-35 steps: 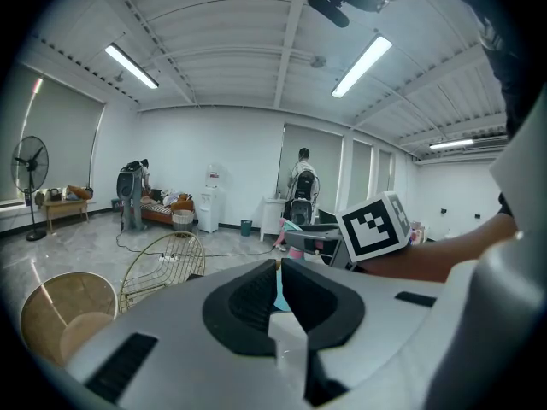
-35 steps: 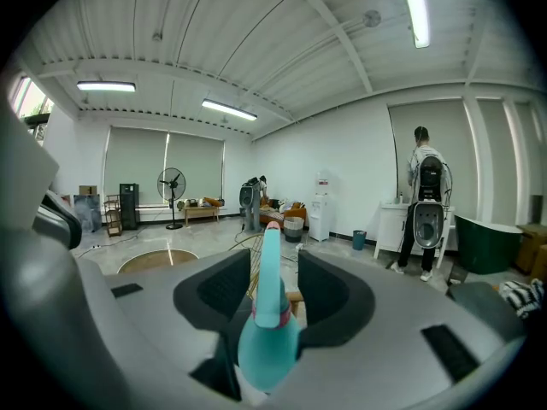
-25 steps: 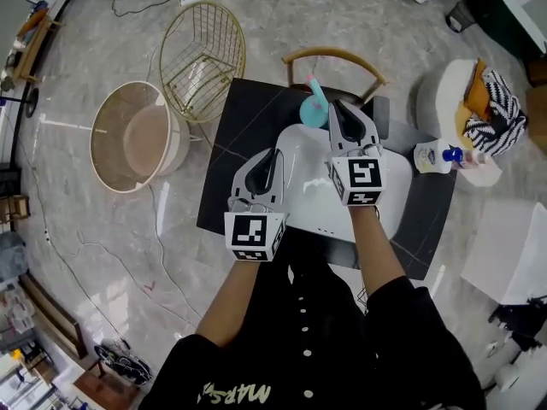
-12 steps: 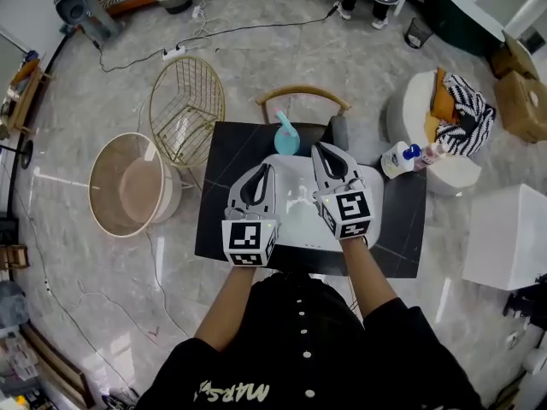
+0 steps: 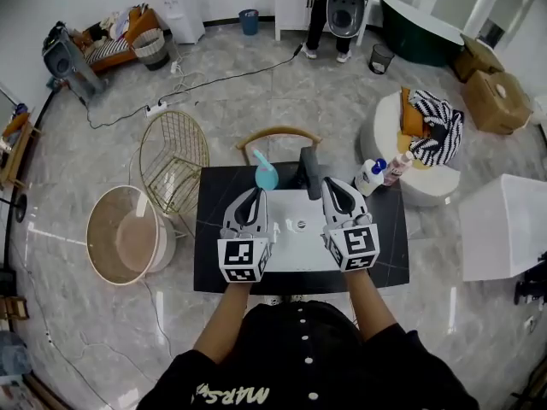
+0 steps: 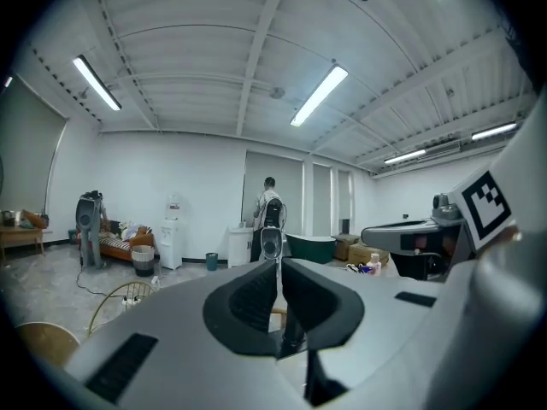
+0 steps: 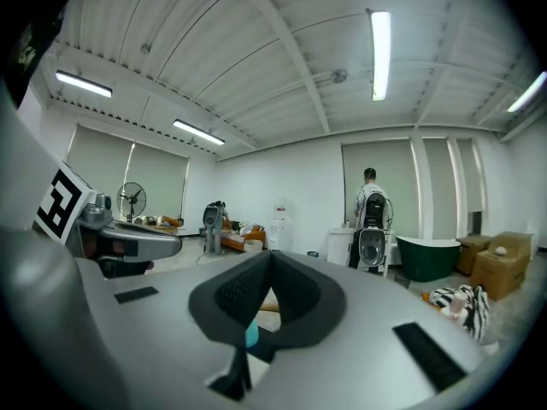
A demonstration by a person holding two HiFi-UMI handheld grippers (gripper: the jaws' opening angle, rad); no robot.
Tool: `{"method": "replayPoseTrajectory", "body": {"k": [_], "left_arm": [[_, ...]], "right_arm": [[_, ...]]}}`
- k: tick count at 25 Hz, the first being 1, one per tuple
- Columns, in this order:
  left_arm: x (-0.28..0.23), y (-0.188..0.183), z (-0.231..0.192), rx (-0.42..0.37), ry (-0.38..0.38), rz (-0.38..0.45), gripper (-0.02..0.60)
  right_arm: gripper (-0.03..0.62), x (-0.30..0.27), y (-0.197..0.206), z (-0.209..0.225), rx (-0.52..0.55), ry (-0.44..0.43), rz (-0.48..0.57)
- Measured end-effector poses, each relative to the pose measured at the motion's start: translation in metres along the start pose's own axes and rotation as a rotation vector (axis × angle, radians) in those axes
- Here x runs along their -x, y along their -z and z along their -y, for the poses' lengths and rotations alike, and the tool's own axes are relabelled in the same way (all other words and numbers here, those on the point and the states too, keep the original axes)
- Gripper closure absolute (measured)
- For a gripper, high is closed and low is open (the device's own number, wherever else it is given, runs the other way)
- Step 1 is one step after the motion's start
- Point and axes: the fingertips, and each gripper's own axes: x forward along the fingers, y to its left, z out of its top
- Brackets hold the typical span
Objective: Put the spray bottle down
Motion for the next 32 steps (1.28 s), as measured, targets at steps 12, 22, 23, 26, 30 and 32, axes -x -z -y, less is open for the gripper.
{"method": "replayPoseTrajectory", "body": {"k": [12,22,23,26,30,32], "left_arm": [[0.001,-0.019,0.018,-0.021,0.043,0.055,0.554],[0.009,-0.028,0.020,-0.035,0.045,0.070,0.554],[0.009,-0.028,0.020,-0.036,0.044,0.071,0.554],[0.011,-0.028,0.018,-0.037,0.038,0.070,0.554],[0.011,-0.026,0.015,-0.038,0.031,0.067,0.554],[0.011,-0.025,0.014,-0.038,0.027,0.068,0.554]], "right_arm": [[0.599,0.053,-0.001,0.045,-0.021,0.159,0.016],[0.599,0.048,-0.010,0.029,-0.023,0.123,0.048],[0.599,0.047,-0.012,0.027,-0.019,0.118,0.049],[0.599,0.044,-0.013,0.021,-0.007,0.103,0.050],[0.599,0.039,-0.014,0.016,-0.011,0.095,0.055],[0.599,0.038,-0.015,0.016,-0.010,0.091,0.057]]}}
